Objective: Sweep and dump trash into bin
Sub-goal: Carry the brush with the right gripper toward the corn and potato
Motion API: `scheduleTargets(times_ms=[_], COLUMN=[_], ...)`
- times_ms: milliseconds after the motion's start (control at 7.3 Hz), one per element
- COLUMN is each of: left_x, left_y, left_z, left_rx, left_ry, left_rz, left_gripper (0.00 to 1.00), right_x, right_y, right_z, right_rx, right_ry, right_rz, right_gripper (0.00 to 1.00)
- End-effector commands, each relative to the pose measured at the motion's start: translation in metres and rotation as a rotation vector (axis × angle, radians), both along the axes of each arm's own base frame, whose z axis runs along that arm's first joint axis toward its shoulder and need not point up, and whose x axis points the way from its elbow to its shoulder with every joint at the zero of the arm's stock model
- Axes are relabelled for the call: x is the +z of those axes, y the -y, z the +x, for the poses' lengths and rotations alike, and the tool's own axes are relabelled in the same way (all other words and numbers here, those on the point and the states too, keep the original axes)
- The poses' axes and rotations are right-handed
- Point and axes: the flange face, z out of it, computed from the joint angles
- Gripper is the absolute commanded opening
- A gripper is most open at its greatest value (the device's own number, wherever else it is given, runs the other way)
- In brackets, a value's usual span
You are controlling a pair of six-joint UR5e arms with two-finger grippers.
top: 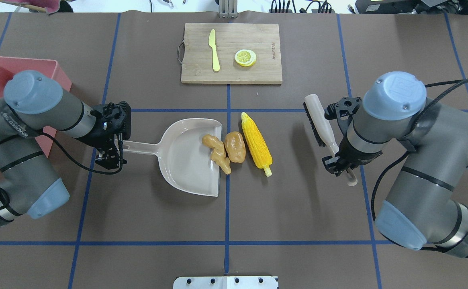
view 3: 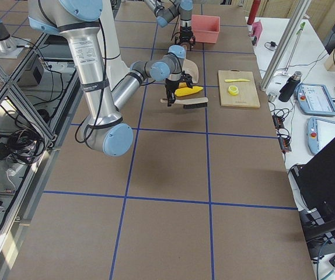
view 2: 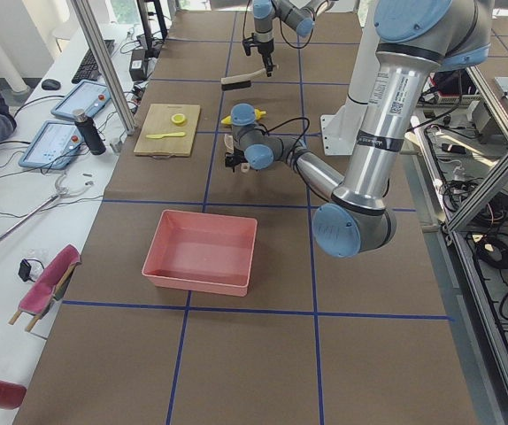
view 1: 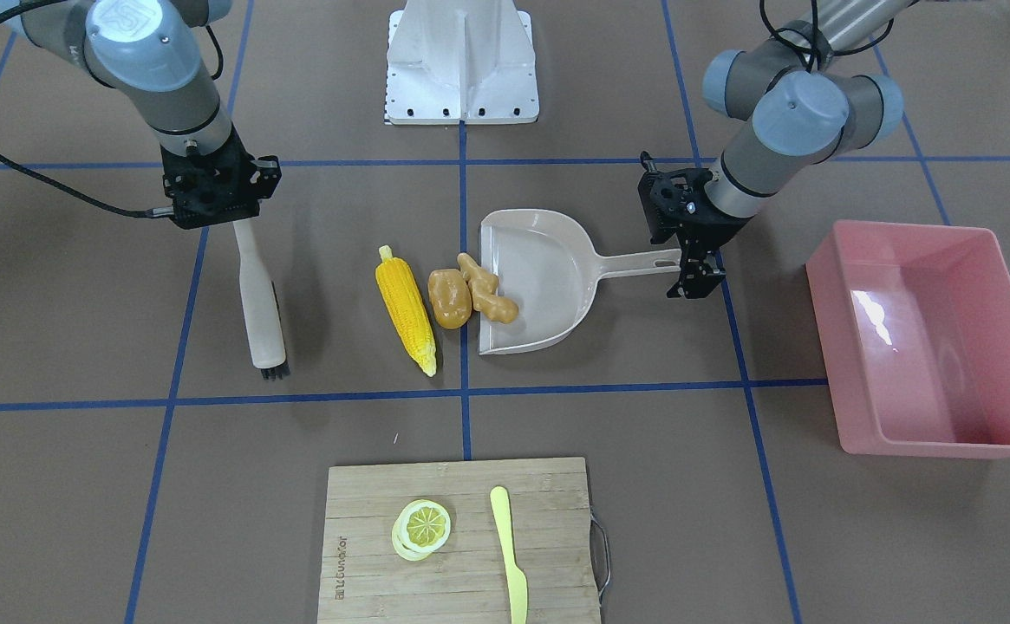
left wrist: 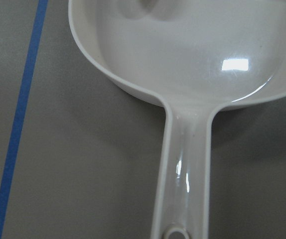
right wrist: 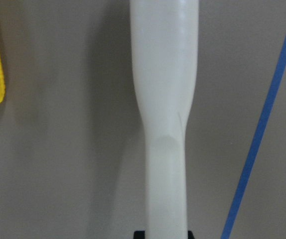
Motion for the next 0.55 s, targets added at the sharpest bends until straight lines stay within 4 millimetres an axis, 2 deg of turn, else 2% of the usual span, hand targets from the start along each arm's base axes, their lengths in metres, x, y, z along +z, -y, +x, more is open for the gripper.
scheduleTargets(times_ms=[0, 274, 411], left_x=[-0.002, -0.006, -0.005], left_y=[-0.001, 0.0, 0.003], left_z=[0.0, 0.0, -0.005], left_rx=[0.025, 0.025, 0.018], left_ry=[-0.015, -0.02, -0.021], left_rz=[-0.02, -0.019, -0.021], left_gripper=[0.89, 0.89, 0.88], right_x=[-0.015, -0.028, -0.034], right_y=[-0.016, -0.011, -0.016], right_z=[-0.029, -0.059, -0.074], right_rx=[0.006, 0.036, 0.062], right_ry=[-0.05, -0.056, -0.061], right_rz=[-0.011, -0.042, -0.072], right_gripper=[0.0, 0.0, 0.0])
